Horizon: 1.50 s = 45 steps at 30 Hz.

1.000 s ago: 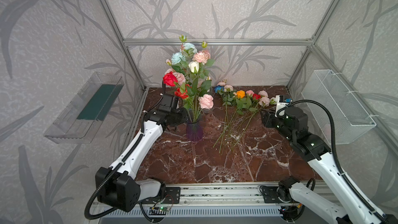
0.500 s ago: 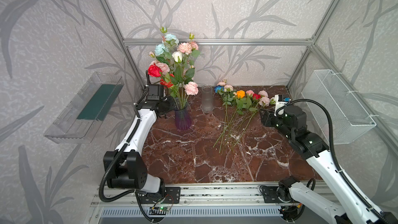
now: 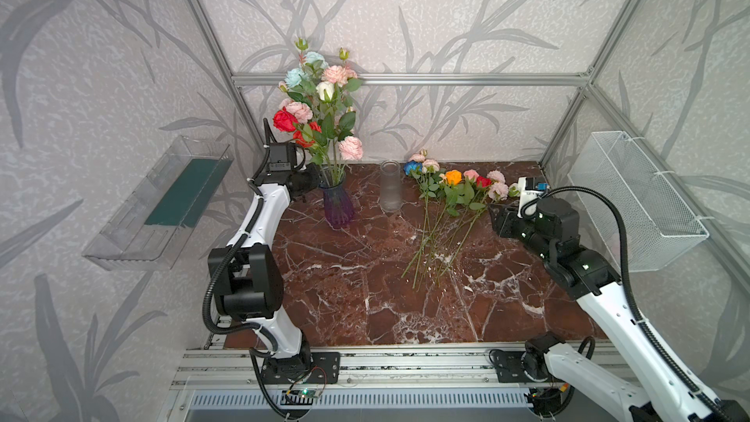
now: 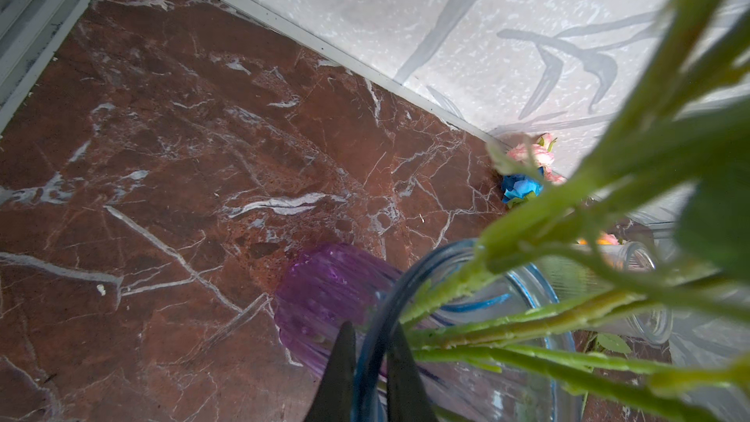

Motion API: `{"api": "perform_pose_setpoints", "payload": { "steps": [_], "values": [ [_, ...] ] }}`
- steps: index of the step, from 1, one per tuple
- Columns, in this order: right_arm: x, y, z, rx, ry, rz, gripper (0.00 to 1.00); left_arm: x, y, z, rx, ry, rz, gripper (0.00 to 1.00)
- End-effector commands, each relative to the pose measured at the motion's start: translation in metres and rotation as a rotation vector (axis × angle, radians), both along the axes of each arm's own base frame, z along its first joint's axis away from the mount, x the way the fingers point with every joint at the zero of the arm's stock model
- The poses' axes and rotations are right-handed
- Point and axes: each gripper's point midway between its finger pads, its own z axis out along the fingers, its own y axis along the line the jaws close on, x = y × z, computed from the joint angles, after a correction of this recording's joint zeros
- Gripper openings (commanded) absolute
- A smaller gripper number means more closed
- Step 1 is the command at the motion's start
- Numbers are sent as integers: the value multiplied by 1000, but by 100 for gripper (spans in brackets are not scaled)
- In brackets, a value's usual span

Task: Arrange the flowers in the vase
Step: 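Carry the flower-filled vase toward the back corner, set it down, open left gripper, then grasp the tipped clear glass cylinder with the right gripper while the left gripper approaches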

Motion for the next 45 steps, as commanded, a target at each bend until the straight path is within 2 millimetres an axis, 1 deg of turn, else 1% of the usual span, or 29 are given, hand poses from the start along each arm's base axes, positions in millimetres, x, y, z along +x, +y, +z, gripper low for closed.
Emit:
{"api": "perform_pose_setpoints", "payload": {
  "steps": [1, 3, 4, 8, 12, 16, 20, 22, 25, 31, 34, 37, 38, 40, 43, 45],
  "values": [
    [2, 3, 11, 20, -24, 11, 48, 14, 21, -26, 69, 32, 14, 0],
    [1, 2, 13, 16, -24, 13, 48, 14, 22, -25, 75, 47, 2, 0],
    [0, 2, 13, 16, -26, 13, 49, 13, 23, -23, 80, 45, 5, 4],
    [1, 2, 14, 16, -28, 9, 49, 9, 23, -18, 83, 42, -3, 27],
    [2, 4, 15, 22, -27, 18, 49, 2, 21, -18, 79, 53, -12, 36],
    [2, 4, 16, 24, -30, 19, 49, -5, 21, -12, 81, 41, -10, 43],
    [2, 6, 17, 31, -30, 29, 49, -13, 23, 0, 93, 34, 11, 45],
    [2, 7, 17, 36, -30, 32, 49, -18, 26, 3, 95, 21, 31, 50],
    [2, 7, 19, 36, -34, 31, 49, -22, 23, 9, 86, 2, 30, 54],
    [2, 7, 21, 35, -37, 34, 49, -29, 19, 33, 75, -44, 15, 62],
    [1, 7, 23, 34, -44, 33, 50, -37, 18, 46, 71, -74, 25, 63],
    [3, 9, 23, 37, -37, 42, 50, -48, 18, 63, 56, -137, 51, 64],
    [5, 12, 22, 39, -27, 51, 50, -55, 17, 70, 49, -160, 58, 64],
    [11, 20, 18, 45, 7, 77, 51, -70, 16, 78, 40, -184, 72, 64],
    [20, 40, 13, 42, 69, 138, 51, -104, 12, 85, 10, -232, 99, 63],
    [27, 59, 10, 20, 104, 180, 51, -130, 10, 85, -20, -266, 139, 62]
  ]
}}
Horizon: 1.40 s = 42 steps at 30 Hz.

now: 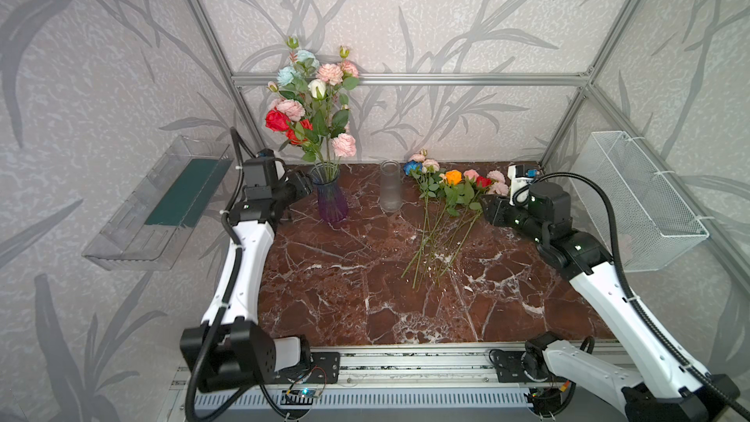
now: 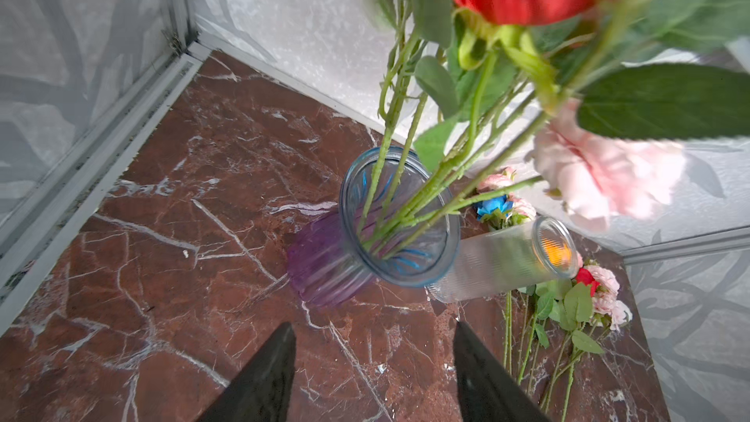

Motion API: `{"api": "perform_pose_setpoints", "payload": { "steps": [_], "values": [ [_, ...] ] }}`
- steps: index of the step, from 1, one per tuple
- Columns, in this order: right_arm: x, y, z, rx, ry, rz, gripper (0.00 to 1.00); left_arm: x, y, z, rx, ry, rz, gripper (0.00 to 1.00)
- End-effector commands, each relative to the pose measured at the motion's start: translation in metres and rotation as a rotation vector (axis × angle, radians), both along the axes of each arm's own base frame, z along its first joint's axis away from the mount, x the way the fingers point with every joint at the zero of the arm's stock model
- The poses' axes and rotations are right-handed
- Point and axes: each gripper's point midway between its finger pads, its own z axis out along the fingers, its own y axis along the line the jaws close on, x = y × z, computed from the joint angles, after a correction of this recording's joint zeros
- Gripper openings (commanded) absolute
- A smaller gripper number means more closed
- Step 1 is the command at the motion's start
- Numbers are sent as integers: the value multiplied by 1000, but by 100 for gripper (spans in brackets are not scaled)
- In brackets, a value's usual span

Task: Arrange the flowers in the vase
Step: 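Grasp the tipped clear glass cylinder with the right gripper while the left gripper approaches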

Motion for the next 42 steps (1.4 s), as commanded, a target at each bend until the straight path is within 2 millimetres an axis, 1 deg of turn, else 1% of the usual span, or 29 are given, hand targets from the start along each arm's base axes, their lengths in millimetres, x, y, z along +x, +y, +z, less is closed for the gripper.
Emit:
{"api": "perform_pose_setpoints", "payload": {
  "steps": [1, 4, 5, 8, 11, 12, 13, 14, 15, 18, 21, 23, 24, 26, 28, 29, 32, 33, 35, 37, 39, 42],
  "values": [
    [6, 31, -3, -15, 58, 85, 51, -37, 0, 7, -68, -75, 67, 62],
    [25, 59, -3, -33, 84, 140, 53, -68, -7, 5, -158, -145, 100, 60],
    [34, 68, -5, -31, 99, 153, 54, -75, -10, 8, -195, -185, 97, 60],
    [64, 88, -12, -25, 136, 170, 57, -88, -23, 4, -289, -218, 64, 59],
    [93, 112, -21, -27, 196, 210, 59, -78, -48, 0, -376, -221, -33, 55],
    [103, 122, -25, -18, 218, 233, 60, -72, -58, -1, -381, -206, -76, 53],
    [110, 128, -28, -13, 234, 236, 59, -67, -72, 1, -370, -194, -136, 52],
    [117, 134, -27, -1, 243, 246, 59, -64, -87, 2, -343, -171, -193, 51],
    [122, 141, -26, 8, 246, 259, 59, -61, -103, 7, -311, -160, -245, 51],
    [141, 146, -26, -11, 247, 233, 60, -53, -145, 22, -241, -188, -364, 51],
    [155, 154, -29, -29, 278, 241, 60, -41, -177, 37, -181, -208, -441, 51],
    [165, 159, -36, -40, 303, 239, 60, -34, -189, 51, -150, -229, -477, 50],
    [170, 160, -39, -47, 312, 233, 60, -29, -192, 58, -133, -247, -480, 51],
    [179, 164, -48, -54, 330, 227, 60, -22, -193, 64, -96, -295, -480, 51],
    [185, 169, -54, -48, 341, 231, 60, -23, -190, 68, -43, -350, -487, 51],
    [187, 172, -53, -39, 341, 236, 60, -27, -187, 70, -16, -394, -491, 51],
    [192, 174, -59, -28, 347, 237, 60, -35, -163, 72, 28, -501, -386, 55],
    [194, 176, -64, -26, 354, 238, 60, -38, -157, 73, 35, -519, -360, 56],
    [194, 181, -69, -12, 360, 255, 60, -44, -152, 74, 61, -533, -353, 57],
    [195, 188, -71, 10, 360, 277, 59, -47, -151, 70, 80, -524, -358, 58],
    [198, 189, -76, 14, 361, 275, 59, -44, -151, 62, 74, -505, -350, 58],
    [199, 188, -80, 19, 371, 271, 58, -39, -160, 51, 50, -471, -387, 58]
  ]
}}
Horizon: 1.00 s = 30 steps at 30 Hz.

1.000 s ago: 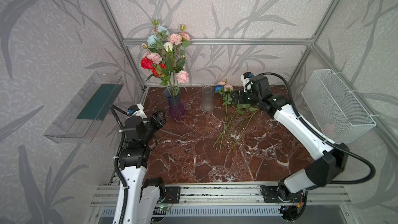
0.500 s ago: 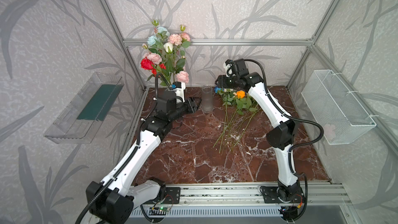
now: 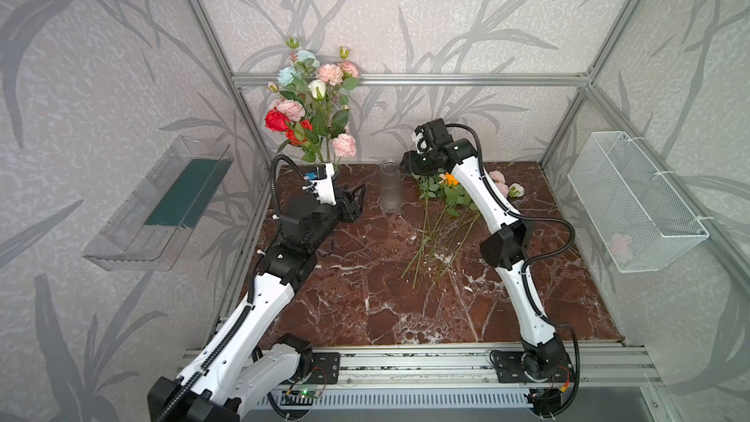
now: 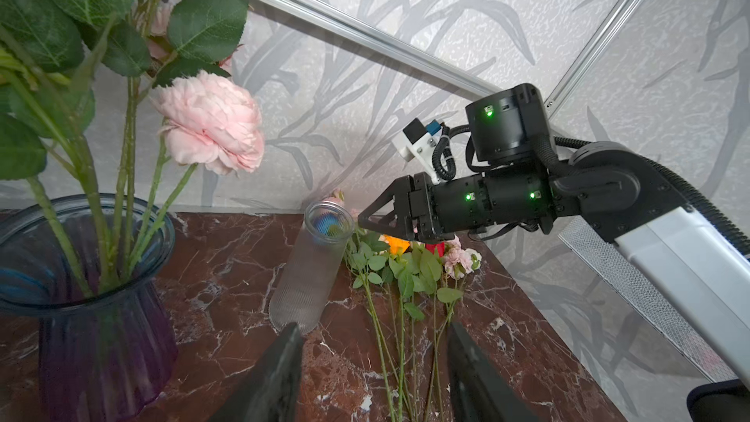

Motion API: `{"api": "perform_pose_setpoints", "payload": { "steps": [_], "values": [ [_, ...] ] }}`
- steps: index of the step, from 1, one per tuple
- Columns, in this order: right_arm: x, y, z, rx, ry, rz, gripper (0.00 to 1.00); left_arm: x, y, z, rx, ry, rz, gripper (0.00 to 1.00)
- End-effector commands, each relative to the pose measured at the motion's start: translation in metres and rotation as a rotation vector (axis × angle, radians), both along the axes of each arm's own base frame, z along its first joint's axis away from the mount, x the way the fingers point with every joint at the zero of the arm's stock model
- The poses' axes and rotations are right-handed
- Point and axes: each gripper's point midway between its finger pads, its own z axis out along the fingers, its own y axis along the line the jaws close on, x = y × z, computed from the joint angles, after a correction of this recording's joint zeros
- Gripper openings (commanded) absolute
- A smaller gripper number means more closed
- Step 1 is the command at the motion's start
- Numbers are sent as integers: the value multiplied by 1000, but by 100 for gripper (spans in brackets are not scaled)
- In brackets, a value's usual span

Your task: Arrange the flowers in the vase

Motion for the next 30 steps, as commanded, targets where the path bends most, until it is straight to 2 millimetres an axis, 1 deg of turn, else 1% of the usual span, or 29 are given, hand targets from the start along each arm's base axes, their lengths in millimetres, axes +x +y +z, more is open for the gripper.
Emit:
{"api": "perform_pose_setpoints", "payload": {
  "steps": [1, 4, 6, 8, 10, 12, 13, 15, 17, 18, 21, 23, 25, 30],
  "values": [
    [0, 4, 17, 47, -27, 10, 58, 10, -4, -13, 14, 17, -6, 58],
    [2, 4, 25, 56, -49, 6, 58, 25, -6, -34, 19, 84, 12, 57],
    [4, 4, 30, 71, -65, -2, 58, 29, -10, -42, 25, 105, -1, 56],
    [6, 4, 30, 81, -62, -2, 58, 34, -10, -46, 24, 117, 11, 56],
    [6, 3, 23, 83, -37, 2, 58, 42, -9, -54, 10, 116, 32, 57],
    [4, 2, 24, 84, -32, 15, 58, 53, -16, -59, -31, 100, 21, 58],
    [4, 1, 26, 87, -38, 16, 58, 59, -21, -60, -60, 87, 11, 59],
    [6, 0, 32, 108, -49, 17, 58, 71, -22, -62, -135, 71, 31, 62],
    [9, -1, 35, 134, -58, 18, 59, 78, -30, -52, -195, -17, 7, 62],
    [10, -2, 35, 137, -59, 18, 60, 84, -31, -52, -219, -22, 15, 63],
    [15, -4, 27, 152, -42, 25, 61, 104, -36, -56, -210, 0, 34, 63],
    [16, -3, 24, 159, -32, 38, 60, 118, -38, -54, -209, 2, 51, 63],
    [17, -1, 25, 165, -39, 48, 60, 130, -43, -53, -187, 16, 50, 63],
    [19, 3, 24, 186, -44, 68, 61, 154, -56, -55, -169, 60, 10, 64]
  ]
}}
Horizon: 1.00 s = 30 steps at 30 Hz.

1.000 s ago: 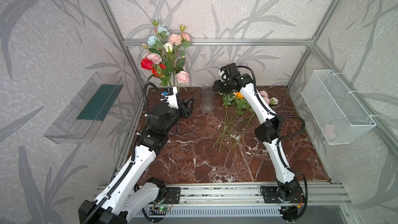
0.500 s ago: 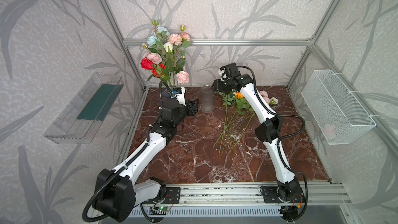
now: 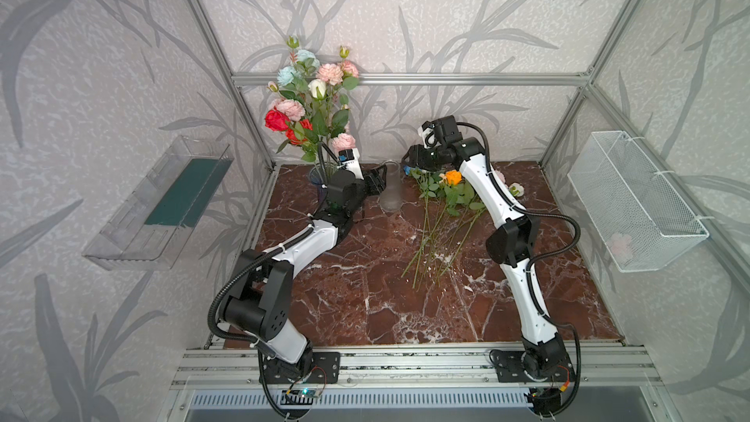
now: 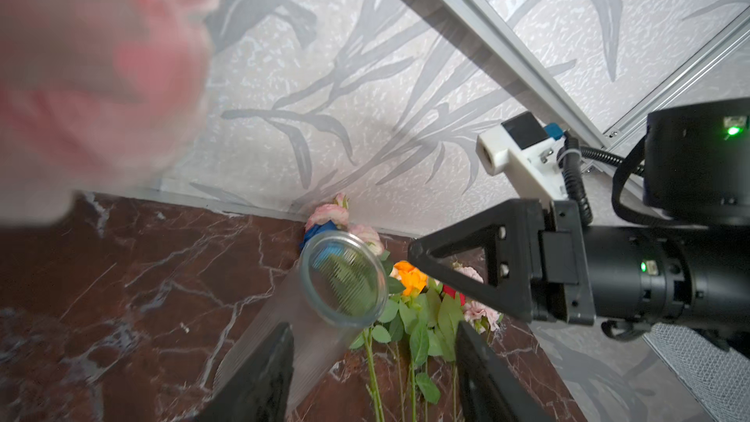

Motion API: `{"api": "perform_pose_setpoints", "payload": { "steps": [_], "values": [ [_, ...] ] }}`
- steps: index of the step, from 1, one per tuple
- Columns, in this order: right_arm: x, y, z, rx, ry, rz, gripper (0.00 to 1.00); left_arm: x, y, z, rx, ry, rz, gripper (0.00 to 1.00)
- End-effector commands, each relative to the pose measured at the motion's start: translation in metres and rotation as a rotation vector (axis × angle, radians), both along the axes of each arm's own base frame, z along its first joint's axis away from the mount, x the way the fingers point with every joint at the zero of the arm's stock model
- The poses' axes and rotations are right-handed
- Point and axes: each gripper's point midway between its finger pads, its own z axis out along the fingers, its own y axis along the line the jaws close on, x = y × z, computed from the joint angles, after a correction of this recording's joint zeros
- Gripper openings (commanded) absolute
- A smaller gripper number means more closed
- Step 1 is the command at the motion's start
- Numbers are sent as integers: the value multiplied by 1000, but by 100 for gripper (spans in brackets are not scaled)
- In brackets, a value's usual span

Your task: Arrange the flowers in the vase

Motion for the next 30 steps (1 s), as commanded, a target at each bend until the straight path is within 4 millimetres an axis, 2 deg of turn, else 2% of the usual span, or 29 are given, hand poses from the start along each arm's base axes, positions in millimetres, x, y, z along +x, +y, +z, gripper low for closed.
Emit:
{"api": "perform_pose_setpoints", "payload": {
  "steps": [1, 6, 12, 17, 30],
  "values": [
    [1, 9, 12, 43, -33, 40, 60, 14, -9, 17, -7, -15, -33, 64],
    [0, 9, 7, 39, -25, 57, 60, 33, -18, 18, 30, 42, -77, 65],
    [1, 1, 6, 38, -26, 58, 60, 54, -19, 15, -2, 115, -156, 67],
    [3, -7, 4, 45, -20, 51, 60, 64, -19, 11, 46, 185, -157, 67],
    [5, -20, 0, 60, -10, 47, 60, 84, -23, -17, 89, 292, -180, 67]
  ]
}}
